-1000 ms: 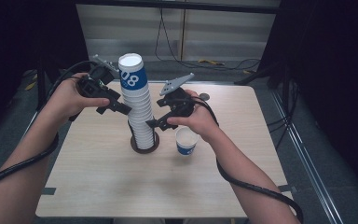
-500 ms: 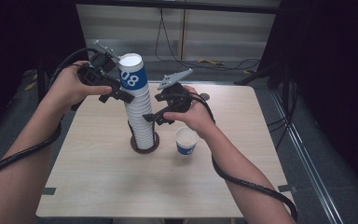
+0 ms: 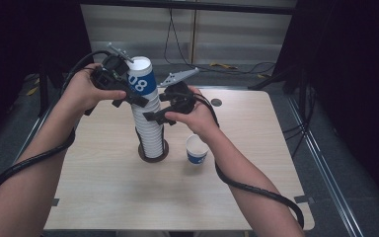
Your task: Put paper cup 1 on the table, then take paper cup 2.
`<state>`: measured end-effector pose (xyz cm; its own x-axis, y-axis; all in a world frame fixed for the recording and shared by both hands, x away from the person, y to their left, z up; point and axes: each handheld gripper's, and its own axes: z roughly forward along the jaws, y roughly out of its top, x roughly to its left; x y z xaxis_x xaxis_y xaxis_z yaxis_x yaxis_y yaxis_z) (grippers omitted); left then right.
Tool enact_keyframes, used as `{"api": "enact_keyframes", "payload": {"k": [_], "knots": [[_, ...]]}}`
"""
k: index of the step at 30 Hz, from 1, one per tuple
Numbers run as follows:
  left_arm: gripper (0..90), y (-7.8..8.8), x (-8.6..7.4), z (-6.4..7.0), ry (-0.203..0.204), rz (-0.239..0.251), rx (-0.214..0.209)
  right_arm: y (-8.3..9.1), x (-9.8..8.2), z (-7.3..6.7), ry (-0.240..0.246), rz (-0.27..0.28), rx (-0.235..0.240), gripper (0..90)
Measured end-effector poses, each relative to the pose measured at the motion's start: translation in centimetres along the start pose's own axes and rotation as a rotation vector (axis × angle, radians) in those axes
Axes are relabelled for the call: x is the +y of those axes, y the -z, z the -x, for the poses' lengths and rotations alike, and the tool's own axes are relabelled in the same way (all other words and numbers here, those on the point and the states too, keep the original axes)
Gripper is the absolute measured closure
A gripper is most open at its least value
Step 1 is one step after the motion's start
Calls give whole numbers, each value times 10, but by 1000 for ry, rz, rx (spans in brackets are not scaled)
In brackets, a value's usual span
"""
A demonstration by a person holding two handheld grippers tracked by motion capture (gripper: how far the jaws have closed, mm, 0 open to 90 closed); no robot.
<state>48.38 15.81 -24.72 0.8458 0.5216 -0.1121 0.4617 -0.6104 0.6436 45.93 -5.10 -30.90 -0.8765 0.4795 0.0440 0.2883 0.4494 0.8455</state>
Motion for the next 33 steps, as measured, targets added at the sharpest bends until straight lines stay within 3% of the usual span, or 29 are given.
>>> {"api": "enact_keyframes", "payload": {"k": [10,14,33], "knots": [[128,-3,3,1,-18,21,-2,-1,4,0,-26,44,-15,152],[132,-3,5,3,3,18,5,-3,5,-1,-27,53,-28,152],[145,-1,9,6,32,-13,16,-4,1,-3,-24,61,-36,170]]}}
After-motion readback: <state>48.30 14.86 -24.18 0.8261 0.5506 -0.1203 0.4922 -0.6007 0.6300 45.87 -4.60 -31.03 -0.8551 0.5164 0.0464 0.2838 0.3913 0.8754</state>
